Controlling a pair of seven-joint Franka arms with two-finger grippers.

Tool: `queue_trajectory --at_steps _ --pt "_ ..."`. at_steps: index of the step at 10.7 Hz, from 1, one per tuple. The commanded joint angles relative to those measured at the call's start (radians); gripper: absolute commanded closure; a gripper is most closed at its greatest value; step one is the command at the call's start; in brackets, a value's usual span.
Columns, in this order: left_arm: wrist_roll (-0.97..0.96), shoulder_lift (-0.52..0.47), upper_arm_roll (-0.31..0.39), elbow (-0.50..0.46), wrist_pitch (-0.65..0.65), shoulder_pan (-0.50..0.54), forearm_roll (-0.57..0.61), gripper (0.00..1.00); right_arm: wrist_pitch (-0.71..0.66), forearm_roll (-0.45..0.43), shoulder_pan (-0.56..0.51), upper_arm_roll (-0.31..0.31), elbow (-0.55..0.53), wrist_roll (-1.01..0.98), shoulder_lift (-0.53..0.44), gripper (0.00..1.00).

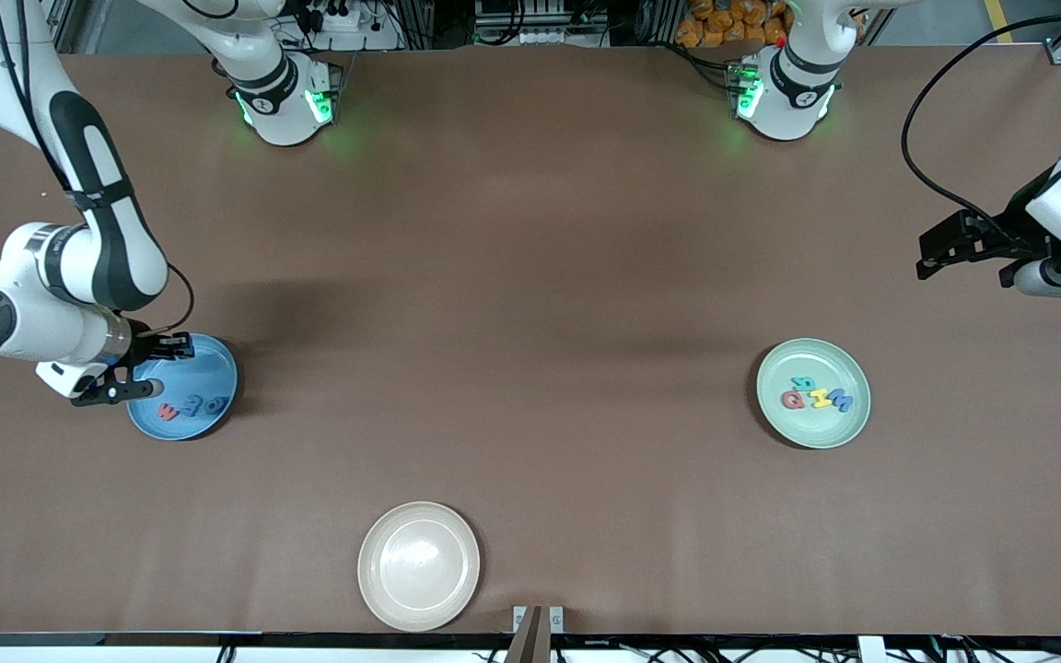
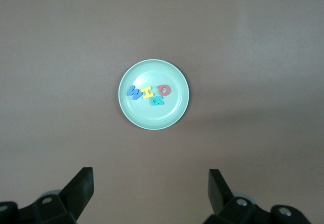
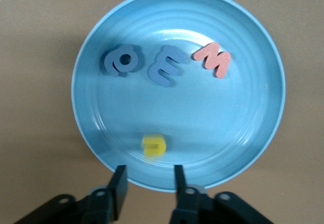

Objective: Sort upper and lower case letters into plates
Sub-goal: 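Drop the yellow u on the blue plate with the right gripper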

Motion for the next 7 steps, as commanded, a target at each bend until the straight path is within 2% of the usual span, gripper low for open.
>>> queue_trajectory --at_steps 1,5,7 --pt "0.021 -0.014 0.003 0.020 -0.046 0.008 -0.015 0.00 -0.046 0.000 -0.005 0.016 -0.020 0.015 -0.076 0.00" --pt "0.021 -0.012 0.004 0.026 -0.052 0.016 -0.012 0.00 -0.151 0.000 0.013 0.014 -0.020 0.074 -0.258 0.00" --pt "0.021 -0.011 0.011 0.024 -0.052 0.016 0.026 0.00 -0.200 -0.002 0.053 -0.010 -0.014 0.092 -0.355 0.00"
